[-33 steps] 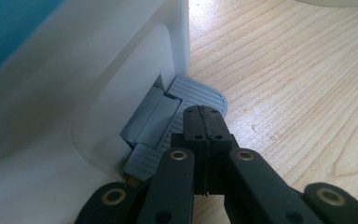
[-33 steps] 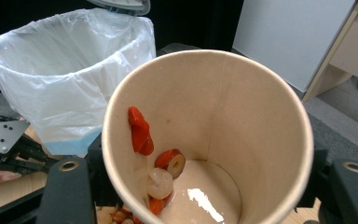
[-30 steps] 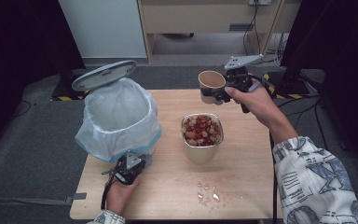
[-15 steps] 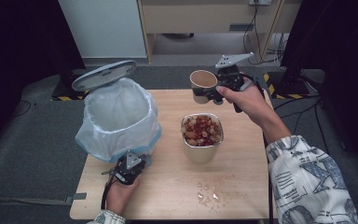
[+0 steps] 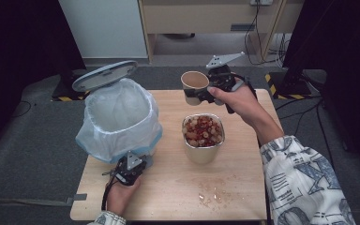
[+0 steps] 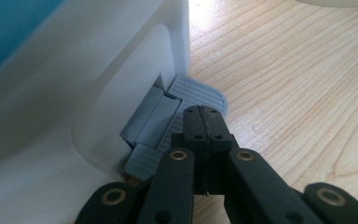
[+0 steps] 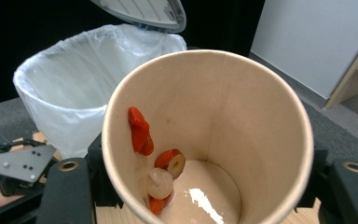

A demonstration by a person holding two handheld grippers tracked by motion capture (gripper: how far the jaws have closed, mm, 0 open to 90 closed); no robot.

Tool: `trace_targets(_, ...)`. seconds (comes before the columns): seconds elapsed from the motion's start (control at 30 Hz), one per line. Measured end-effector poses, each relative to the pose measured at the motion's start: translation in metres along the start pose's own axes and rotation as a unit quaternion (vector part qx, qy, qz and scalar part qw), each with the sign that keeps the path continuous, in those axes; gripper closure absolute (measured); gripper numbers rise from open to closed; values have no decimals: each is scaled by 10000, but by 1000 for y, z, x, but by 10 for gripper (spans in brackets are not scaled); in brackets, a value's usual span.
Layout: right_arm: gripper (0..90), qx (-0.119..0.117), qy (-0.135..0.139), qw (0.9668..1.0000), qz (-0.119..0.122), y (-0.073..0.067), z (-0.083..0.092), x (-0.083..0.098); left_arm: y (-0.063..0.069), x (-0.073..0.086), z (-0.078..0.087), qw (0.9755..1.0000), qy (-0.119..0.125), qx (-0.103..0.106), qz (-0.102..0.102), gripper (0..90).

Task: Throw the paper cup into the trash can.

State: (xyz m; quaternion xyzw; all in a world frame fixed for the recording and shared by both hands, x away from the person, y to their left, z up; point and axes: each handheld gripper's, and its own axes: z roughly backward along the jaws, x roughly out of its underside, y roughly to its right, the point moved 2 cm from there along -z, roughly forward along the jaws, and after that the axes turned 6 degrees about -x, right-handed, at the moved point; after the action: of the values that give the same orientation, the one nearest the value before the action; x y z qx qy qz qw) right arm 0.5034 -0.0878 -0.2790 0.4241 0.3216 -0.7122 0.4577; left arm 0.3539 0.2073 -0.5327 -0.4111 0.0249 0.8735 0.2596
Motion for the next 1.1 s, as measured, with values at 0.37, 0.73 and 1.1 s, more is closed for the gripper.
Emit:
trace_targets(0.37,320,-251,21,9997,27,-20,-20,-15,0,0,0,10000,18,0,1,896)
trace_targets(0.73,320,-395,-27,9992,45,-35,-43,-26,0,0,0,10000,18,-4,-4,896)
trace_targets(1.1,319,-509,-39,9987,71,-49,-56,-38,0,0,0,10000,21,-11,-10,897)
